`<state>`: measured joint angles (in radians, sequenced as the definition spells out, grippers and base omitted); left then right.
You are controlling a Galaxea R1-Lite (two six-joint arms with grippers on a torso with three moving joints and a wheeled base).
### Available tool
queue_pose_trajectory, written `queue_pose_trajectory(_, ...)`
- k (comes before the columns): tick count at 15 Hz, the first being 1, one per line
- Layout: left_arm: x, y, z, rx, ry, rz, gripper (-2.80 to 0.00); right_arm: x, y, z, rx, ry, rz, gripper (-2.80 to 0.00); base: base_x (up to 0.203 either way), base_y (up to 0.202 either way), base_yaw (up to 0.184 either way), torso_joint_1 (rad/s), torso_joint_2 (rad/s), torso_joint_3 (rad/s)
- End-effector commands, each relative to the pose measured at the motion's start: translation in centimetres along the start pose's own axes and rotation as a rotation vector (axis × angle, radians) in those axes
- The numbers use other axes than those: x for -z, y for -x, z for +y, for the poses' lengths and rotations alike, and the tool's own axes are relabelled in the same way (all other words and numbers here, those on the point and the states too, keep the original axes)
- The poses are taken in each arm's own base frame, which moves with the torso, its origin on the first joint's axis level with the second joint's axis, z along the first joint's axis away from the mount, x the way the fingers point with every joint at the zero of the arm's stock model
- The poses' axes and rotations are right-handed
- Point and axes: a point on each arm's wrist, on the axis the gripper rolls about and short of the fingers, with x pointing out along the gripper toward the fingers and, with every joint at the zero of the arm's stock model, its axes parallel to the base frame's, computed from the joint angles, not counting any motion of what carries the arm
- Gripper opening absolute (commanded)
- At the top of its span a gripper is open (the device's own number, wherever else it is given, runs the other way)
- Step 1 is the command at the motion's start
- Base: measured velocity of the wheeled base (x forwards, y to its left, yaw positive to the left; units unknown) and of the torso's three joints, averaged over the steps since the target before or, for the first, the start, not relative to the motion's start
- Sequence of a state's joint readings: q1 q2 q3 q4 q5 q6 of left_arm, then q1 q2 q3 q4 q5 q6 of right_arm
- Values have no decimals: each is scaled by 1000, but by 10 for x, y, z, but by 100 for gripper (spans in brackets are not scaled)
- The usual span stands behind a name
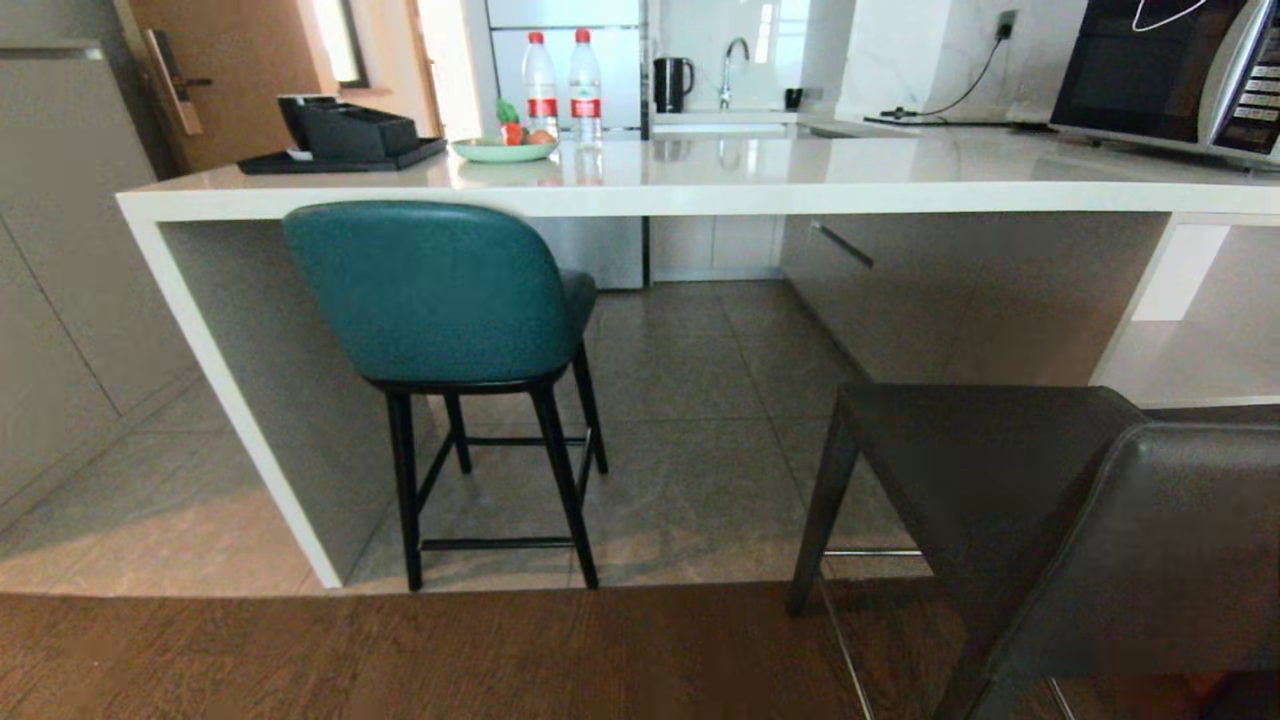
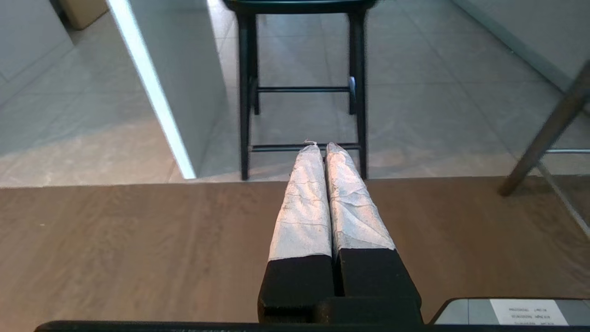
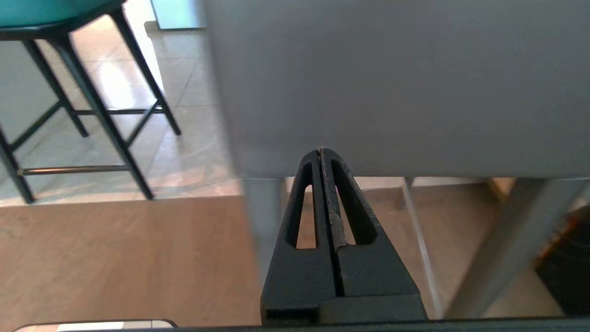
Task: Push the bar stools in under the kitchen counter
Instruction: Push the gray chair back under the dining table
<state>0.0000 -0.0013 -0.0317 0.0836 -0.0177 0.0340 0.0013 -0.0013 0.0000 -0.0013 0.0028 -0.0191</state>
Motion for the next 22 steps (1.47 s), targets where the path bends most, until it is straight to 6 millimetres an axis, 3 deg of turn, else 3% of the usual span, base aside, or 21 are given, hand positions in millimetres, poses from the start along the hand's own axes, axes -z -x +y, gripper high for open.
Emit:
queue_pose_trajectory(1,0,0,0,-1,0,2,-280,1,0,0,-1,1,6,-280,0,-194,2,1,7,0)
queue_pose_trajectory(22,0,0,0,1,0,0,-280,1,0,0,1,1,6,-280,0,-194,2,2,3,4)
